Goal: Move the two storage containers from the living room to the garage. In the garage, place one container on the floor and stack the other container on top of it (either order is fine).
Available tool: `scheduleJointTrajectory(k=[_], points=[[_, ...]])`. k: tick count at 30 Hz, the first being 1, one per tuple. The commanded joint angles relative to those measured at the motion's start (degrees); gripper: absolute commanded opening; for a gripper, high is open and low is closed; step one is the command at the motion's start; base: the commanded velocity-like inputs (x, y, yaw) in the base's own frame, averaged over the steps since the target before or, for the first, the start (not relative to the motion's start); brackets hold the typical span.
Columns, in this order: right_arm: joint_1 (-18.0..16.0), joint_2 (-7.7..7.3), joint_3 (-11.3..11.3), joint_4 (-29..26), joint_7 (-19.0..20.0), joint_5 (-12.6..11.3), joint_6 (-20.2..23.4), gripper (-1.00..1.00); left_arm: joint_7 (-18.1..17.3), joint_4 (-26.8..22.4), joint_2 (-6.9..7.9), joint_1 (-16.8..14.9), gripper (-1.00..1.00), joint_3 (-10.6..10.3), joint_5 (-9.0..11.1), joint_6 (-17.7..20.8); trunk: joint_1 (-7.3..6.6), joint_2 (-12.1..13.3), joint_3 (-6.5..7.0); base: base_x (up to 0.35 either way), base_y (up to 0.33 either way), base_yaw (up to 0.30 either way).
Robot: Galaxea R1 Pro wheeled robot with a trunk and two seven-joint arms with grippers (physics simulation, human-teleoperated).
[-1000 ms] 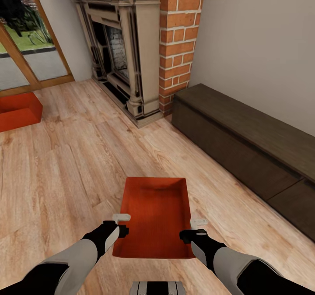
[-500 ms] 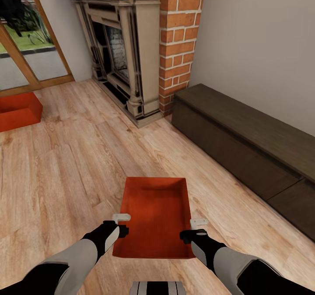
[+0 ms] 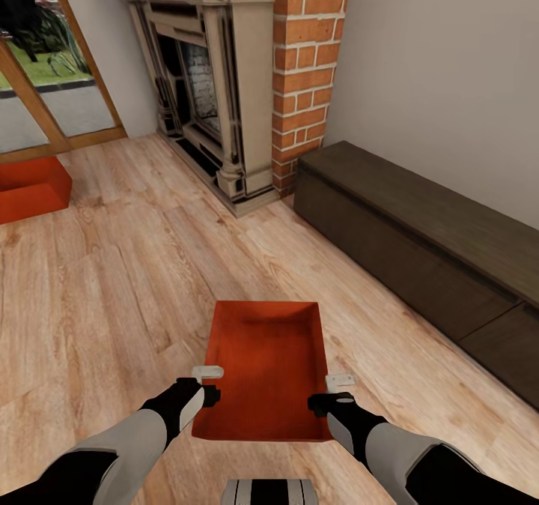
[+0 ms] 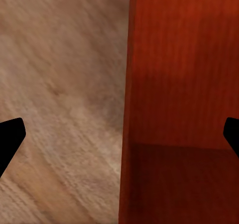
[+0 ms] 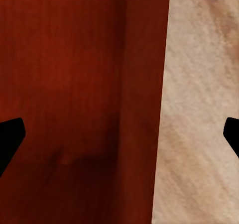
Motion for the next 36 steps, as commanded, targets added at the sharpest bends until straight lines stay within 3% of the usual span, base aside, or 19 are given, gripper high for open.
scheduleJointTrajectory(k=[1,22,27,36], points=[[0.0,0.00,0.5,-0.1,-0.3,-0.4,0.2,1.00,0.2,-0.1,-0.01,0.0,1.00,0.0,0.2,0.3,0.00,0.0,-0.04,0.000,0.000,0.000],[0.0,-0.02,0.5,-0.1,-0.3,-0.4,0.2,1.00,0.2,-0.1,-0.01,0.0,1.00,0.0,0.2,0.3,0.00,0.0,-0.04,0.000,0.000,0.000],[0.0,0.00,0.5,-0.1,-0.3,-0.4,0.2,1.00,0.2,-0.1,-0.01,0.0,1.00,0.0,0.2,0.3,1.09,-2.0,-0.94,0.000,0.000,0.000],[0.0,-0.03,0.5,-0.1,-0.3,-0.4,0.2,1.00,0.2,-0.1,-0.01,0.0,1.00,0.0,0.2,0.3,1.09,-2.0,-0.94,0.000,0.000,0.000]])
